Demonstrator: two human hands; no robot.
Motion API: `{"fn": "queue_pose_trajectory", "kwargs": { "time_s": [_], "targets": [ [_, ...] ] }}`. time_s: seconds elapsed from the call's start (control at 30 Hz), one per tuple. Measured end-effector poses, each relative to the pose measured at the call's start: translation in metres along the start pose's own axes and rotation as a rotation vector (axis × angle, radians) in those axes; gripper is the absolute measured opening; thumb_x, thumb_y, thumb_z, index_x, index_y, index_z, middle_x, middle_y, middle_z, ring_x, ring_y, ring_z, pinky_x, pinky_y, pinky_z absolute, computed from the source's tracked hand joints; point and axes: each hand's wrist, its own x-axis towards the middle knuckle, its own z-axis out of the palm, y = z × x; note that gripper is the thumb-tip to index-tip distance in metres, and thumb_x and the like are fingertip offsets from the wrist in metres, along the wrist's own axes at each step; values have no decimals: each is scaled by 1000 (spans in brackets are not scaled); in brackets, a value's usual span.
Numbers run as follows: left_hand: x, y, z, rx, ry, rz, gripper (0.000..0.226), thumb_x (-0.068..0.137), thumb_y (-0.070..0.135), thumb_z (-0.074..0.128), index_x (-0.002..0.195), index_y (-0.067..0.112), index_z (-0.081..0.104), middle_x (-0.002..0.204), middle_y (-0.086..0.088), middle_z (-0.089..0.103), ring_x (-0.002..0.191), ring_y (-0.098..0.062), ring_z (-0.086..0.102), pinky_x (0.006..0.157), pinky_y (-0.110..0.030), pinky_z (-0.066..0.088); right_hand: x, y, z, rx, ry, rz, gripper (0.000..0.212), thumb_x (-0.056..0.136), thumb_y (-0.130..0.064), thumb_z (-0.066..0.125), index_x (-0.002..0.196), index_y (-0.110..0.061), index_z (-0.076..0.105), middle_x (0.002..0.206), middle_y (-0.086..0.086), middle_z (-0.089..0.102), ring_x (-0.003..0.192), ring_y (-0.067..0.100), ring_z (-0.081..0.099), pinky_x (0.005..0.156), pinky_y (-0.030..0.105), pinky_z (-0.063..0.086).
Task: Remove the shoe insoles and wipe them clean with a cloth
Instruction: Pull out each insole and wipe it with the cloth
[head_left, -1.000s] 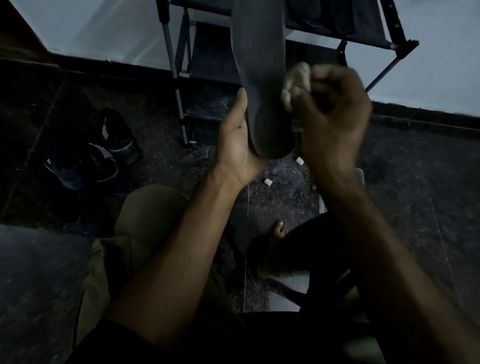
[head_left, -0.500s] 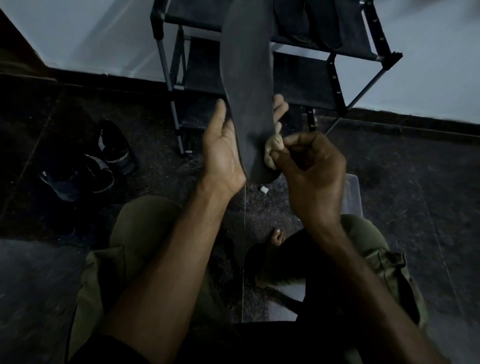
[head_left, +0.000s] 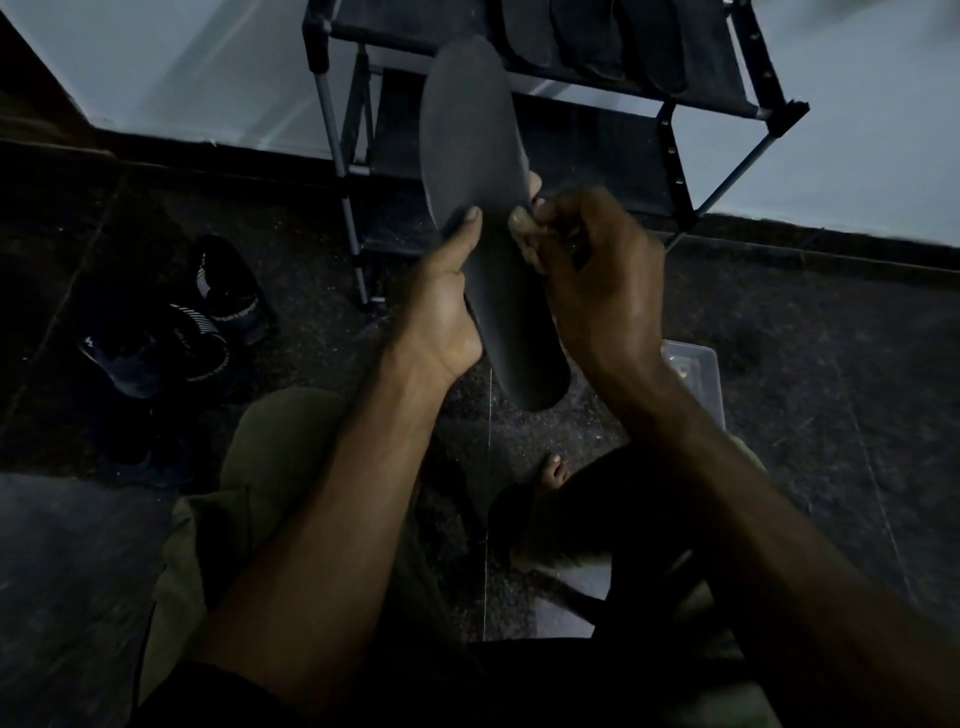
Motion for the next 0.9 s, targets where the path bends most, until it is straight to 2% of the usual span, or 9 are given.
{"fn": "queue_pose_trajectory", "kwargs": {
  "time_s": [0.1,0.2,0.27,0.37,0.47,0.57,0.77,0.9],
  "targets": [
    [0,-3,0,54,109,-13,35,103,25,36,124,5,56,112,-13,64,103,-25,63,94,-38,52,26,11,7,-2,42,-45,16,94,-23,63,93,-8,63,85,2,67,77,17,65,63,42,54],
    [3,-6,-1,115,169,-14,38,101,24,43,130,2,54,118,-16,63,102,-26,64,87,-35,56,49,13,6,56,116,-74,10,92,-13,64,91,-2,63,86,1,68,75,4,63,65,28,55],
    [4,-6,-2,164,208,-17,32,100,23,45,121,3,60,107,-13,68,92,-21,68,79,-31,58,59,14,5,35,152,-103,10,90,-9,63,92,1,63,87,-3,64,75,-6,59,66,15,51],
    [5,-5,-4,190,207,-23,25,100,22,46,108,6,63,92,-7,71,80,-16,69,68,-27,57,62,13,3,73,156,-95,17,90,-12,62,92,5,62,83,-9,61,73,-8,59,66,16,52],
    [5,-3,-7,183,216,-3,26,100,22,45,112,6,62,97,-8,70,83,-17,69,70,-28,57,46,11,-1,136,99,-34,19,91,-14,65,90,4,62,75,-12,61,66,-1,62,59,16,52],
    [4,-4,-9,226,204,3,24,100,22,46,111,10,64,98,-5,72,89,-16,69,75,-28,56,26,15,-7,88,36,-17,8,91,-9,65,93,-2,63,83,-4,66,74,4,66,63,18,54],
    [2,-11,-2,286,177,-18,24,98,21,50,111,8,65,100,-6,72,91,-17,69,74,-29,56,48,16,-16,44,147,-72,8,88,-10,65,91,-2,64,87,2,67,76,8,66,65,22,55],
    [2,-12,-2,297,166,-32,37,96,24,51,125,2,59,109,-11,67,97,-21,66,80,-31,54,76,15,-19,45,180,-65,14,86,-13,67,88,0,64,78,-10,62,70,-7,60,64,10,48]
  ]
}}
